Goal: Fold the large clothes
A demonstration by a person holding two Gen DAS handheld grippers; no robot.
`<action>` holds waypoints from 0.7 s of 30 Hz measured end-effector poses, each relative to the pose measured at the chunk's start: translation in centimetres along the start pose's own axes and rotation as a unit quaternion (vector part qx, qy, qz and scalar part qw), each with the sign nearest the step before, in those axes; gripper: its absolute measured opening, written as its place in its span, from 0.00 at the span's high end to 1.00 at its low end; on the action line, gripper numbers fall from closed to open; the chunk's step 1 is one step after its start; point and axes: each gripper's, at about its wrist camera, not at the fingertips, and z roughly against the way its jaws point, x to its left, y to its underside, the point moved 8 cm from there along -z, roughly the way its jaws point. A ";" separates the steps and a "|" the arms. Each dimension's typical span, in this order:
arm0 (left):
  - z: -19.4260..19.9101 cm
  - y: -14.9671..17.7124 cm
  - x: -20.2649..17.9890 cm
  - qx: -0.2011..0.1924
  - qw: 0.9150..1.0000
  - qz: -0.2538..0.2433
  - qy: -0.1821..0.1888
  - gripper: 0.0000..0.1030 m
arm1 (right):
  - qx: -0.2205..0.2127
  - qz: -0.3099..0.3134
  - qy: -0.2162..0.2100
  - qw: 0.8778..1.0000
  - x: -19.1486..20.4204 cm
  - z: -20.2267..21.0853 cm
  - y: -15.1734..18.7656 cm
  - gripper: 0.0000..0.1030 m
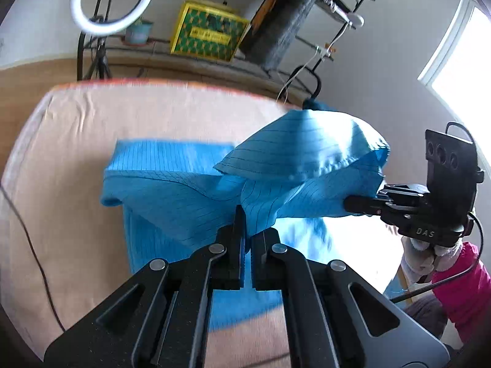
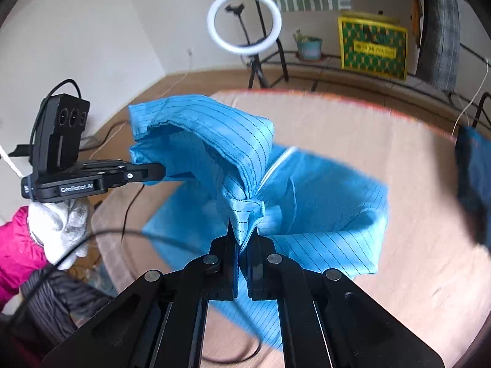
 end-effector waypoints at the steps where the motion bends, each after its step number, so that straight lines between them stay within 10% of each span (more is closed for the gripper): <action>1: -0.1 1.3 0.1 0.003 1.000 0.003 -0.004 1.00 | 0.005 0.003 0.002 1.000 0.2 -0.2 0.9 0.98; 13: 0.0 8.4 -0.1 0.075 0.997 -0.001 -0.005 1.00 | 0.022 -0.002 0.009 1.000 0.0 0.9 5.2 0.90; 21: 9.5 9.8 -1.6 0.041 0.999 -0.015 0.010 1.00 | -0.062 0.005 -0.030 0.998 3.5 12.2 6.3 0.89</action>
